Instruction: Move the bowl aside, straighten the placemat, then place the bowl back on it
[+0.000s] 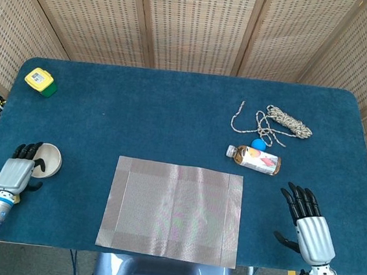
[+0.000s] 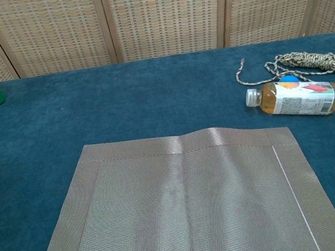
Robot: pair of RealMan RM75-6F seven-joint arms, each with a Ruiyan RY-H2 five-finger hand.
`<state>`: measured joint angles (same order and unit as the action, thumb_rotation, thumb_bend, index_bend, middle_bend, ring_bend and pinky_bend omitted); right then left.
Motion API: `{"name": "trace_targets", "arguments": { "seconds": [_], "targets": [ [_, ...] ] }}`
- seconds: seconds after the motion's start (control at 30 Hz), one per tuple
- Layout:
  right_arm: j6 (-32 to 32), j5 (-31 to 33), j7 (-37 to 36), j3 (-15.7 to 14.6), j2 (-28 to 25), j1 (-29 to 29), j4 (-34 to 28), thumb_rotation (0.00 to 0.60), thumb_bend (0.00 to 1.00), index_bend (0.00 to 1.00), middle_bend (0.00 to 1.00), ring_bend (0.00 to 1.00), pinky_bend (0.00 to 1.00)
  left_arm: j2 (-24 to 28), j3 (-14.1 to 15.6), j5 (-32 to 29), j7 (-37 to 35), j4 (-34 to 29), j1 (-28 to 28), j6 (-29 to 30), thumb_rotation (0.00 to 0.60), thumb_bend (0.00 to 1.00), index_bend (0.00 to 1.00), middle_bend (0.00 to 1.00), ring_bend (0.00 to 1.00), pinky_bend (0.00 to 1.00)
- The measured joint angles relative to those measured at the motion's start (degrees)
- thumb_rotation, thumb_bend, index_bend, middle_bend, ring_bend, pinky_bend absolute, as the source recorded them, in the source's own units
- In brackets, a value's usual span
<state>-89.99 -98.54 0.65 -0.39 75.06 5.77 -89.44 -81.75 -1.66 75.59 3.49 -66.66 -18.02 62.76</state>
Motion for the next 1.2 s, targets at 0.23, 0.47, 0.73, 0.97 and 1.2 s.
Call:
{"name": "trace_targets", "arguments": {
  "seconds": [0.23, 0.47, 0.73, 0.97, 1.2],
  "targets": [
    [-0.1, -0.1, -0.4, 0.0, -0.1, 0.0, 0.0, 0.600, 0.21, 0.03, 0.00, 0.00, 0.00, -0.6, -0.1, -0.2, -0.2, 0.6, -0.1, -0.6, 0.600, 0.41, 0.61, 0.00, 0.00, 0.00],
    [-0.3, -0.2, -0.6, 0.0, -0.1, 0.0, 0.0, 0.600, 0.21, 0.03, 0.00, 0.00, 0.00, -0.9, -0.1, -0.1, -0.4, 1.0, 0.1, -0.4, 0.600, 0.41, 0.64, 0.00, 0.00, 0.00],
    [-0.5, -0.2, -0.8, 0.0, -0.2, -0.1, -0.1, 0.600, 0.21, 0.03, 0.00, 0.00, 0.00, -0.5, 0.0, 1.2, 0.1, -0.8, 0.0, 0.7, 0.600, 0.41, 0.65, 0.00, 0.00, 0.00],
    [-0.8, -0.1, -0.7, 0.2, -0.3, -0.2, 0.0, 0.600, 0.21, 0.03, 0.00, 0.00, 0.00, 1.1, -0.1, 3.8, 1.4, -6.7, -0.6, 2.9, 0.600, 0.41, 0.65, 0.00, 0.00, 0.00],
    [-1.0, 0.1, -1.0, 0.3, -0.5, -0.3, -0.2, 0.600, 0.21, 0.03, 0.00, 0.00, 0.00, 2.7, -0.3, 7.2, 6.3, -17.0, -2.6, 3.8, 0.600, 0.41, 0.64, 0.00, 0.00, 0.00]
  ]
}}
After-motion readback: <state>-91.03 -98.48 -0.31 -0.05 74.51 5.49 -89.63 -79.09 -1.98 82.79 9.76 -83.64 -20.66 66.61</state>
